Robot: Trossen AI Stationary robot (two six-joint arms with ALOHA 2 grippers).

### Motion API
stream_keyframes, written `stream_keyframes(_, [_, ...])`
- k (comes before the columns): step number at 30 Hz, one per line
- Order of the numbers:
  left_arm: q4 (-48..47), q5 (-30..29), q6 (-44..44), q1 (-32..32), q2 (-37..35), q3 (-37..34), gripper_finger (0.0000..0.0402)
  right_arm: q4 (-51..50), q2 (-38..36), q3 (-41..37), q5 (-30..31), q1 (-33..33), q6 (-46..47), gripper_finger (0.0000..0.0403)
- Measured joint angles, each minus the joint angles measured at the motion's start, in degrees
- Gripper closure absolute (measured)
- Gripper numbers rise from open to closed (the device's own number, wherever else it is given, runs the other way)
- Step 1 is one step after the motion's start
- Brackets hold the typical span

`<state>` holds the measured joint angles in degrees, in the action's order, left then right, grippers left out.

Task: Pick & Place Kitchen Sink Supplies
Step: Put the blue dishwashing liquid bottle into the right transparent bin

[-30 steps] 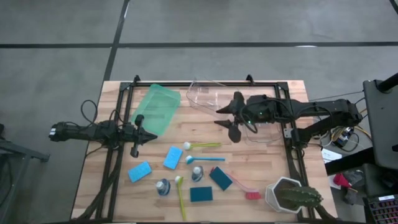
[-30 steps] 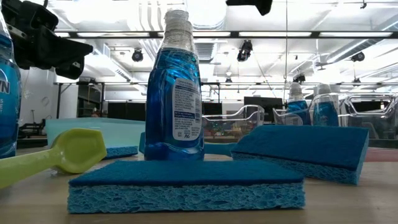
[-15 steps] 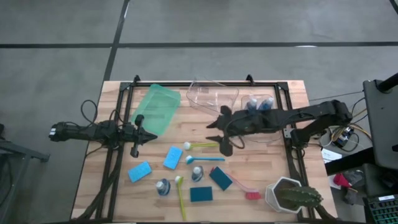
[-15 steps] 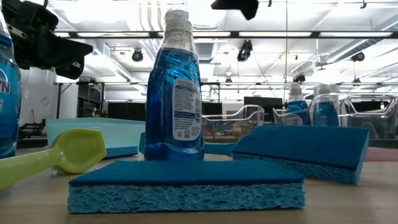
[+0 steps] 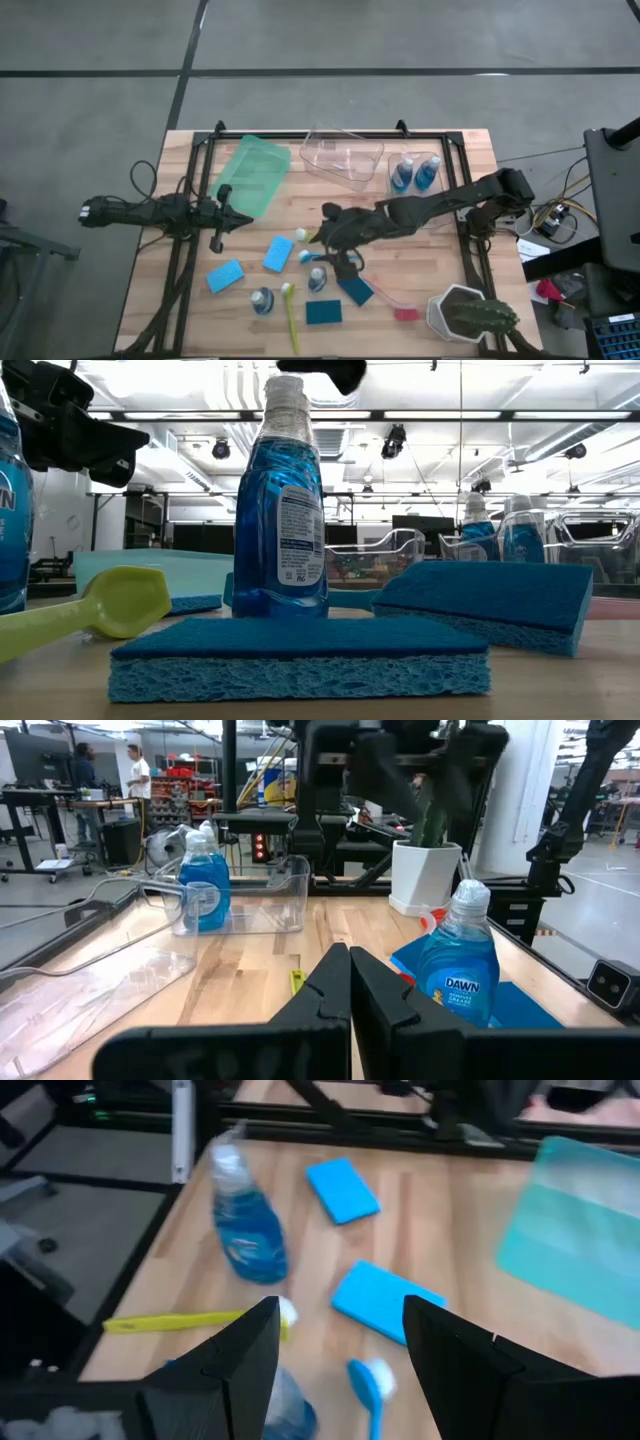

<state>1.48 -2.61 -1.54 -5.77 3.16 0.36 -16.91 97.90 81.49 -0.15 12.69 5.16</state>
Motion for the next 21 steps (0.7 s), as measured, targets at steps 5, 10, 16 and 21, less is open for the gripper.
stream_keyframes(5, [0.0, 0.0, 0.0, 0.0, 0.0, 0.0, 0.0401, -2.7, 1.7, 2.2, 0.1, 1.5, -1.8, 0.0193])
stream_keyframes(10, [0.0, 0.0, 0.0, 0.0, 0.0, 0.0, 0.0401, -3.0, 1.6, 1.7, 0.1, 2.1, -0.5, 0.0193])
stream_keyframes(16, [0.0, 0.0, 0.0, 0.0, 0.0, 0.0, 0.0401, -3.2, 1.6, 1.1, 0.1, 2.8, 0.5, 0.0193])
stream_keyframes(21, [0.0, 0.0, 0.0, 0.0, 0.0, 0.0, 0.0401, -1.9, 1.6, 0.2, 0.0, 3.6, 0.6, 0.0193])
